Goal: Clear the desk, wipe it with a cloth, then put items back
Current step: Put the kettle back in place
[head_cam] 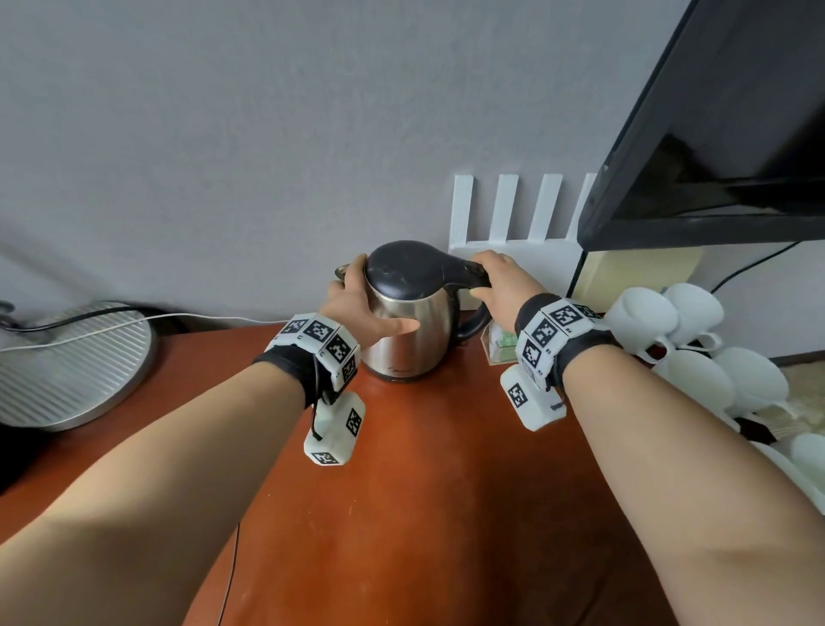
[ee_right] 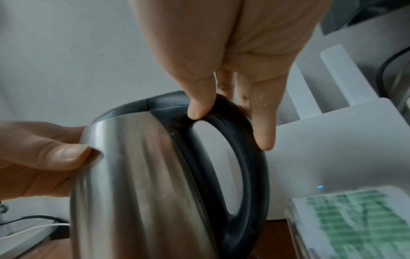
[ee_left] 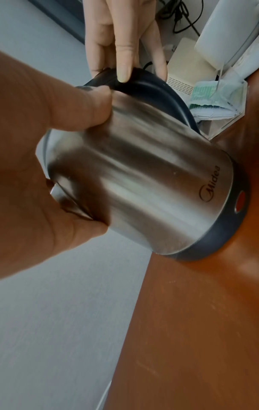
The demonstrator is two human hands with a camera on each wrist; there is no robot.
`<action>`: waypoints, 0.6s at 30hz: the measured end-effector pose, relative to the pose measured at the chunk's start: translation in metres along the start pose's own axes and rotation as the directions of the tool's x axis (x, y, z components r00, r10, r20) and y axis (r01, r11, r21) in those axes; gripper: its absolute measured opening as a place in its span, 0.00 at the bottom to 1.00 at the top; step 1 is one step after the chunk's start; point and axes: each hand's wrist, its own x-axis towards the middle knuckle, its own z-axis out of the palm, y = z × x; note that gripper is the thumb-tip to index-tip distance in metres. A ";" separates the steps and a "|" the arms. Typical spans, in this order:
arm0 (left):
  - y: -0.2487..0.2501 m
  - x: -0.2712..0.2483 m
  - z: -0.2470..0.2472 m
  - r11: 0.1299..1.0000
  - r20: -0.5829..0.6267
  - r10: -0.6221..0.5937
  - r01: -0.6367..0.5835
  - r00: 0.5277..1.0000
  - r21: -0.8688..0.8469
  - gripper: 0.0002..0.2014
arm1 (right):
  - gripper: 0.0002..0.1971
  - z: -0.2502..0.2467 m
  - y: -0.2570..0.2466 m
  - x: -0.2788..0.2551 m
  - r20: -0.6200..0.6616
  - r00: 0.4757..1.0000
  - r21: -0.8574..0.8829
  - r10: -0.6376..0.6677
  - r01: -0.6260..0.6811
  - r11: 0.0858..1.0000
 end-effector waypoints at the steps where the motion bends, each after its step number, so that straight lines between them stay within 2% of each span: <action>1: 0.002 0.000 0.003 1.000 -0.007 0.000 0.000 1.000 -0.001 0.57 | 0.19 -0.001 0.003 0.001 -0.001 1.000 -0.002 0.002 -0.002 1.000; 13: 0.016 -0.003 0.012 0.994 0.011 -0.006 0.005 1.000 0.110 0.54 | 0.21 0.000 0.014 0.005 -0.049 0.995 0.049 0.089 -0.087 0.995; 18: 0.017 -0.015 0.006 0.993 -0.027 0.047 -0.044 0.999 0.107 0.50 | 0.29 0.002 0.003 -0.004 -0.115 0.991 0.012 0.072 -0.071 0.997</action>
